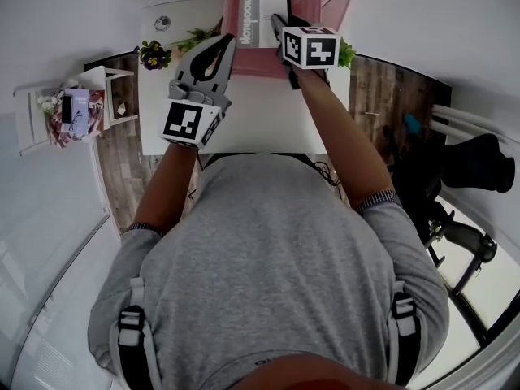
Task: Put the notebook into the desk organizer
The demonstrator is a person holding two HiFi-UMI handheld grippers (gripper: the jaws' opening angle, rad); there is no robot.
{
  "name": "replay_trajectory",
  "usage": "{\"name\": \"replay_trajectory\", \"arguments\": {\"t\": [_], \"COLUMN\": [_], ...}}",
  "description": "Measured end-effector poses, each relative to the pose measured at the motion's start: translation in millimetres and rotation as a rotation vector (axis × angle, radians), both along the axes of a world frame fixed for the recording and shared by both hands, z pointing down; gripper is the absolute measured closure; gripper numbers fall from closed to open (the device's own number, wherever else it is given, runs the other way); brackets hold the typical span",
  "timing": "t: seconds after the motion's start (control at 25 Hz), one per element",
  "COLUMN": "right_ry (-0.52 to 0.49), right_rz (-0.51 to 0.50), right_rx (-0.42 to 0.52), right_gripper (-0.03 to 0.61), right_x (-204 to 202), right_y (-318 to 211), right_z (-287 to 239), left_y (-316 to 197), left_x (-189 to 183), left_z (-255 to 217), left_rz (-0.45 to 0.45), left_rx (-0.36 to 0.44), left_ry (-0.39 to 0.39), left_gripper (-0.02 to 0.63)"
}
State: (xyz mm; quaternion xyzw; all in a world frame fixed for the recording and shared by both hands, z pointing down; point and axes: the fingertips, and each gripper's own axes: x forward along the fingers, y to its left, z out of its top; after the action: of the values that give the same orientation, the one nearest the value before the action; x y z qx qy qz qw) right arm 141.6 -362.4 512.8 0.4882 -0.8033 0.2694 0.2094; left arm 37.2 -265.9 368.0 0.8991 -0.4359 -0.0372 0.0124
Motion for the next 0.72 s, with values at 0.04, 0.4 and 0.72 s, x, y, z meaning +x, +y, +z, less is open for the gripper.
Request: {"name": "replay_trajectory", "arguments": {"t": [0.04,0.4,0.72], "right_ry": [0.025,0.245,0.414], "right_rz": [-0.004,-0.09,-0.148], "right_rx": [0.009,0.103,0.157], "right_gripper": [0.49,0.37,0.295], "right_x": [-0.5,-7.5,-13.1], "right_y": [-0.4,-0.1,4.0], "right_z": [-0.2,7.6,2.9], "left_y": [0.1,-5.8,-5.0], "left_x": [-0.7,0.5,2.9], "left_z": [0.8,0.2,0.5], "left_rz": [0.001,0.018,0.035], "left_rx": [-0.003,-0.01,-0.009], "left_ry": [0.002,0.017,0.016], "left_gripper": [0.594,0.594,0.594]}}
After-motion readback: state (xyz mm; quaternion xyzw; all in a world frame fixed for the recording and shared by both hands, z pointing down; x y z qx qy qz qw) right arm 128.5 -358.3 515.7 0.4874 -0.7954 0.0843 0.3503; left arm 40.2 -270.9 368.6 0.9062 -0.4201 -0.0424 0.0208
